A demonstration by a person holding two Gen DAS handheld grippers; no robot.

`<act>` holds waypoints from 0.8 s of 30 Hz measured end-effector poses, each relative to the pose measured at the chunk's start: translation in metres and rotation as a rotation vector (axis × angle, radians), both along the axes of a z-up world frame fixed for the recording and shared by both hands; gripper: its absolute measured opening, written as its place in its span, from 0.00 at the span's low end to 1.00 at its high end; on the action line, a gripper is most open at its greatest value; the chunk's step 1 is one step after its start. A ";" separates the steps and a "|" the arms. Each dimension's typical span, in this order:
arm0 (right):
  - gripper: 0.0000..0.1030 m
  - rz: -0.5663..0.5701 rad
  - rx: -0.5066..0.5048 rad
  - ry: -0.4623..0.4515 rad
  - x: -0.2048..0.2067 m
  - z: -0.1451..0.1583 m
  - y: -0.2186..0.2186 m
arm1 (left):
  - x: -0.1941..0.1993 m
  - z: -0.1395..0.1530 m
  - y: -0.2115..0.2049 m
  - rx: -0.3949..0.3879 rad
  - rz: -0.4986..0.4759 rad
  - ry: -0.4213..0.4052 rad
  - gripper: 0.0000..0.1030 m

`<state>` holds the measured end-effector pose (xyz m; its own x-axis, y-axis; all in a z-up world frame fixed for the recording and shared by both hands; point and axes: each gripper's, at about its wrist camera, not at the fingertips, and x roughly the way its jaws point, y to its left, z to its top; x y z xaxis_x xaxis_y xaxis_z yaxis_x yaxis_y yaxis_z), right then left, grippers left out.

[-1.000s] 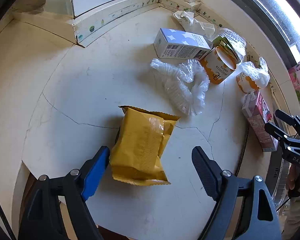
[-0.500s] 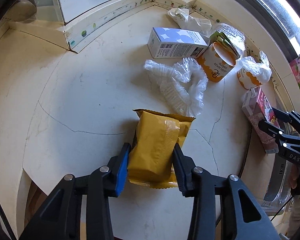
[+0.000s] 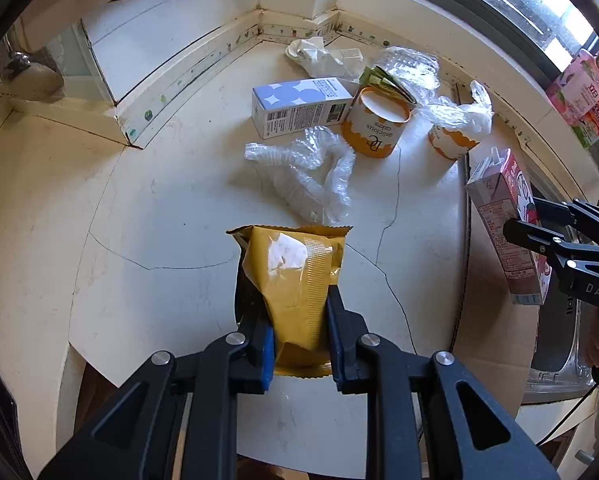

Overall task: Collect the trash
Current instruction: 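Grasp the yellow snack packet with left tool while right tool grasps the B.Duck carton, then carry packet and carton over the bin and open both tools to drop them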

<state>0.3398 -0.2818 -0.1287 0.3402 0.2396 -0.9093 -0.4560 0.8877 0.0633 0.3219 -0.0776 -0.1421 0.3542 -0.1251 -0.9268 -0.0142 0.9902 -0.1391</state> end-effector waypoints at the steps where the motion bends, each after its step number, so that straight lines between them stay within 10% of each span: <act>1: 0.55 -0.001 0.007 -0.002 -0.003 0.003 0.000 | -0.002 0.004 -0.001 0.000 -0.006 -0.009 0.19; 24: 0.55 -0.130 0.207 -0.036 -0.182 0.060 0.079 | -0.154 0.083 0.046 0.047 -0.235 -0.190 0.19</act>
<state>0.1582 -0.2027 -0.0688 0.4120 0.3718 -0.8319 -0.3441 0.9088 0.2358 0.1682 -0.0320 -0.0592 0.4887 -0.1823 -0.8532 0.2376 0.9688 -0.0709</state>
